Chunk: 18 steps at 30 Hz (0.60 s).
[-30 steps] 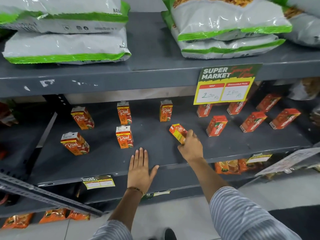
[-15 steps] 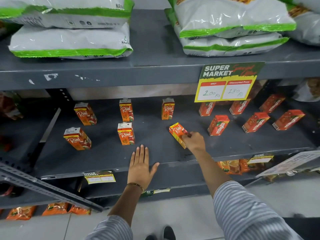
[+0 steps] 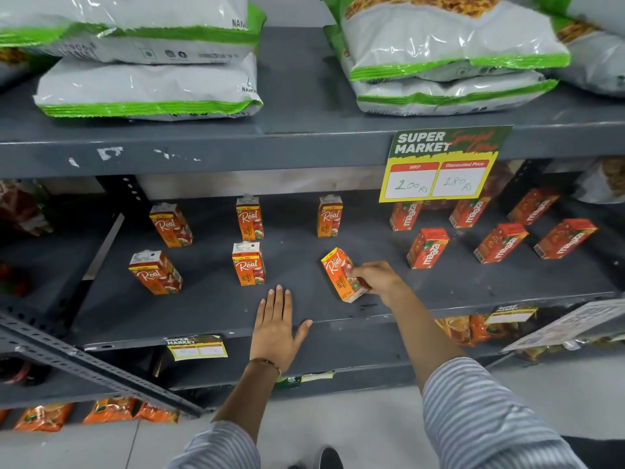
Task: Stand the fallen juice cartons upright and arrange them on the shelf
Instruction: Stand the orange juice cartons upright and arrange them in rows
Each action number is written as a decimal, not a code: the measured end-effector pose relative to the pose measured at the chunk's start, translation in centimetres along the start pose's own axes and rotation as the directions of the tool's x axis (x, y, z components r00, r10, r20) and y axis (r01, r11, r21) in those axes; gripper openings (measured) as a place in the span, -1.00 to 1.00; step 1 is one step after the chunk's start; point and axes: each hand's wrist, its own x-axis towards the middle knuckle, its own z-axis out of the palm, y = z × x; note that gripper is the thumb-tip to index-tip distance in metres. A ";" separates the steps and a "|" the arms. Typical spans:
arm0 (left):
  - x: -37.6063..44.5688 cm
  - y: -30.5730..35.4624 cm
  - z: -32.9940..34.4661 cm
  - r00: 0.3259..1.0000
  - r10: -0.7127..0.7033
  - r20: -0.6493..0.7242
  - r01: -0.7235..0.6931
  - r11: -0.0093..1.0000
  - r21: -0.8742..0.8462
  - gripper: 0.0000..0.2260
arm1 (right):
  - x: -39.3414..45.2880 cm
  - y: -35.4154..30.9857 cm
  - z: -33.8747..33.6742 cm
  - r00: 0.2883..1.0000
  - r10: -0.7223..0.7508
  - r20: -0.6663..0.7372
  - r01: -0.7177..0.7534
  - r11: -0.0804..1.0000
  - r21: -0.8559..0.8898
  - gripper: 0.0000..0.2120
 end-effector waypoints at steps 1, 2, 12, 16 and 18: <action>0.0 0.0 0.0 1.000 0.001 -0.001 -0.001 1.000 -0.002 -0.33 | -0.2 0.0 -0.2 0.999 0.013 0.043 -0.014 0.999 0.032 -0.89; 0.0 0.0 0.0 1.000 0.003 -0.001 -0.003 1.000 -0.005 -0.34 | -0.4 -0.1 -0.5 0.997 0.019 0.081 -0.024 0.998 0.064 -0.84; 0.0 -0.1 0.2 1.000 0.009 -0.027 -0.010 1.000 -0.017 -0.31 | -5.3 -5.5 -4.7 0.741 -0.362 0.565 0.271 0.932 0.241 -0.77; -0.1 0.0 0.2 1.000 0.011 -0.024 -0.011 1.000 -0.007 -0.34 | -7.7 -7.6 -5.1 0.612 -0.425 0.667 0.346 0.902 0.258 -0.71; -0.1 0.0 0.1 1.000 0.009 -0.020 -0.009 1.000 -0.003 -0.32 | -8.3 -8.2 -5.1 0.565 -0.443 0.696 0.376 0.889 0.261 -0.65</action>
